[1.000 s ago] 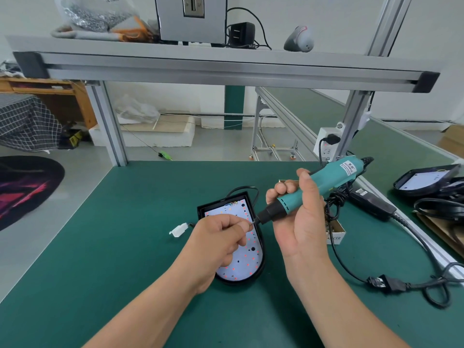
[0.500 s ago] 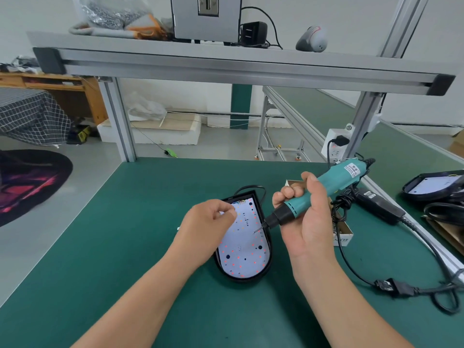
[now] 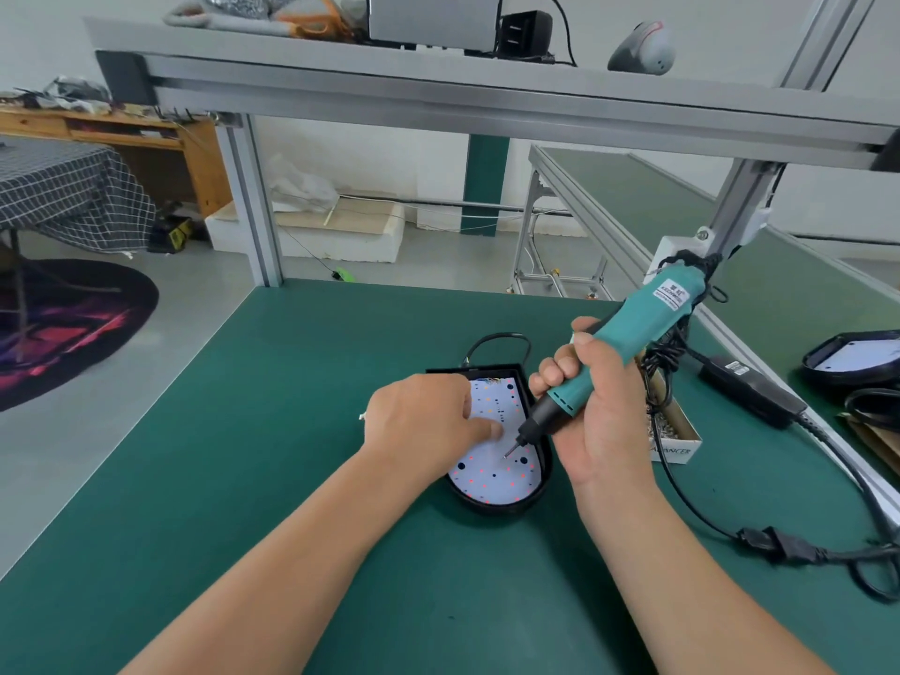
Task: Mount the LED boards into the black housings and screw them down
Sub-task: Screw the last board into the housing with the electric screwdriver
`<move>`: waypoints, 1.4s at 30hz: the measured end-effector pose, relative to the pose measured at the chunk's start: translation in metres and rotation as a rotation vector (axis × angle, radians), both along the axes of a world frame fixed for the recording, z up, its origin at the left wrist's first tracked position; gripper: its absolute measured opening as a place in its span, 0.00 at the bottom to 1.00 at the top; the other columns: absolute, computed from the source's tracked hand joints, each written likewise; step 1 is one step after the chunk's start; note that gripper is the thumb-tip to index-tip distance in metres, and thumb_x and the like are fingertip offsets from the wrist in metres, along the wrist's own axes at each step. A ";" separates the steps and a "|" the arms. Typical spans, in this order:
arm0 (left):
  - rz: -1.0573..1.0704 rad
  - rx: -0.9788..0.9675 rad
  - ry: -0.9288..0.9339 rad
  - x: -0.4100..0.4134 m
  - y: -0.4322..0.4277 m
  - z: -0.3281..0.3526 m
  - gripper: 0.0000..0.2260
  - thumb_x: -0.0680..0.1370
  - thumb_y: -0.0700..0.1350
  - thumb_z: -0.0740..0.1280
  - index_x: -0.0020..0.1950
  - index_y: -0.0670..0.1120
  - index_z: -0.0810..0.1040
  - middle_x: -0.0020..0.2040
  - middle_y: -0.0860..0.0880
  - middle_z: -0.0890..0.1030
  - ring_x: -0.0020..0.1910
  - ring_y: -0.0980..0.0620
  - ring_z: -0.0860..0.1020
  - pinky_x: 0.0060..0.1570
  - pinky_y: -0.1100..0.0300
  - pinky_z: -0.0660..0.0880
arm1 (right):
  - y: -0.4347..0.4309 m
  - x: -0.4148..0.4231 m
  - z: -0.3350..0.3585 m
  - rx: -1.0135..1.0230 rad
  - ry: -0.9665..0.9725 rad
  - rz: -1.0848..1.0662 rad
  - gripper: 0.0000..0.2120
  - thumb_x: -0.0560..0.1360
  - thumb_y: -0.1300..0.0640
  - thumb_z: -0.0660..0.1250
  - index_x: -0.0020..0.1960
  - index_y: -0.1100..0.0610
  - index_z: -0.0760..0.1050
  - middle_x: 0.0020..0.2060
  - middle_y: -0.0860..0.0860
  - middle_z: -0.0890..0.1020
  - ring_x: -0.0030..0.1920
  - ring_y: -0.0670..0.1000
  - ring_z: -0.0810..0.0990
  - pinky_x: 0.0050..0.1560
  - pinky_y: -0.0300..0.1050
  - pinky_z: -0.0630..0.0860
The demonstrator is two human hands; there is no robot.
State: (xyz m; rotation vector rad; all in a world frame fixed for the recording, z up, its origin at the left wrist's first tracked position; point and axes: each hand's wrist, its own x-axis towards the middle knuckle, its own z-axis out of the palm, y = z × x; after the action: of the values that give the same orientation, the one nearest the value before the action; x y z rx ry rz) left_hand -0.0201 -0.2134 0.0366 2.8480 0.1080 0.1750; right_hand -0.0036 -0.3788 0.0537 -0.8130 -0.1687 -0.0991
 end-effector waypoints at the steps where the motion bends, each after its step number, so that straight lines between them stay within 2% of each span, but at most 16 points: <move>1: -0.005 0.004 0.004 0.001 -0.001 0.000 0.23 0.71 0.69 0.69 0.44 0.49 0.79 0.36 0.52 0.82 0.37 0.51 0.80 0.35 0.58 0.71 | 0.001 -0.001 0.000 -0.021 -0.006 0.004 0.05 0.78 0.61 0.65 0.53 0.54 0.76 0.32 0.50 0.68 0.32 0.50 0.69 0.37 0.44 0.70; 6: -0.023 0.022 -0.005 0.003 -0.003 -0.001 0.23 0.72 0.68 0.70 0.44 0.47 0.80 0.36 0.51 0.82 0.37 0.49 0.81 0.32 0.59 0.67 | 0.009 -0.004 -0.003 -0.103 -0.056 0.033 0.05 0.78 0.62 0.65 0.53 0.56 0.75 0.31 0.51 0.69 0.31 0.51 0.68 0.36 0.45 0.71; 12: -0.035 0.017 -0.018 0.003 -0.002 -0.004 0.22 0.74 0.68 0.70 0.40 0.49 0.76 0.34 0.52 0.80 0.35 0.51 0.79 0.31 0.58 0.64 | 0.011 -0.007 -0.003 -0.197 -0.112 0.047 0.08 0.74 0.59 0.69 0.52 0.56 0.77 0.32 0.52 0.68 0.32 0.53 0.67 0.36 0.46 0.71; 17: -0.038 0.058 0.000 0.002 -0.004 -0.001 0.23 0.75 0.68 0.69 0.42 0.48 0.78 0.35 0.51 0.81 0.35 0.50 0.79 0.31 0.58 0.65 | 0.015 -0.009 -0.005 -0.253 -0.172 0.064 0.07 0.74 0.60 0.69 0.52 0.55 0.78 0.31 0.52 0.69 0.32 0.52 0.68 0.36 0.46 0.71; 23: -0.017 0.098 0.017 0.001 -0.006 0.003 0.17 0.76 0.63 0.68 0.43 0.49 0.79 0.37 0.52 0.81 0.32 0.51 0.75 0.30 0.59 0.63 | 0.019 -0.014 -0.005 -0.403 -0.292 0.117 0.07 0.77 0.61 0.68 0.53 0.53 0.79 0.30 0.49 0.72 0.30 0.52 0.71 0.37 0.45 0.73; 29: -0.003 0.122 0.003 0.000 -0.008 0.004 0.12 0.77 0.55 0.62 0.38 0.49 0.74 0.33 0.53 0.78 0.29 0.52 0.73 0.30 0.60 0.63 | 0.021 -0.016 -0.003 -0.483 -0.340 0.240 0.04 0.78 0.60 0.69 0.48 0.51 0.75 0.31 0.50 0.73 0.31 0.54 0.71 0.38 0.47 0.73; 32: -0.002 0.124 0.006 0.000 -0.009 0.004 0.12 0.77 0.53 0.61 0.38 0.49 0.73 0.34 0.53 0.78 0.30 0.52 0.74 0.30 0.60 0.63 | 0.019 -0.014 -0.002 -0.468 -0.327 0.270 0.05 0.78 0.60 0.69 0.53 0.53 0.78 0.31 0.50 0.73 0.32 0.54 0.72 0.39 0.47 0.73; 36: -0.015 0.119 0.015 -0.001 -0.009 0.007 0.14 0.77 0.58 0.65 0.39 0.49 0.76 0.35 0.53 0.79 0.31 0.52 0.74 0.30 0.59 0.62 | 0.011 -0.016 0.000 -0.405 -0.351 0.255 0.10 0.77 0.62 0.68 0.59 0.57 0.79 0.32 0.52 0.74 0.33 0.54 0.73 0.41 0.48 0.74; 39: -0.037 0.097 0.041 -0.002 -0.007 0.009 0.20 0.76 0.64 0.68 0.41 0.48 0.78 0.35 0.52 0.79 0.31 0.51 0.74 0.30 0.59 0.63 | 0.007 -0.017 0.008 -0.331 -0.400 0.230 0.12 0.77 0.62 0.68 0.60 0.60 0.78 0.33 0.53 0.72 0.34 0.55 0.72 0.42 0.50 0.73; 42: -0.038 0.066 0.034 -0.003 -0.005 0.008 0.21 0.77 0.66 0.67 0.42 0.48 0.79 0.37 0.52 0.82 0.33 0.50 0.76 0.31 0.58 0.65 | 0.004 -0.016 0.013 -0.250 -0.399 0.193 0.11 0.77 0.60 0.69 0.60 0.58 0.77 0.33 0.53 0.71 0.35 0.55 0.69 0.43 0.49 0.73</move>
State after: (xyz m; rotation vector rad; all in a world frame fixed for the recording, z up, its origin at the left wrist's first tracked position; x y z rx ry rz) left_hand -0.0233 -0.2185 0.0443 2.9168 0.0563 0.1244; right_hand -0.0201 -0.3750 0.0671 -1.0155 -0.6445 -0.0574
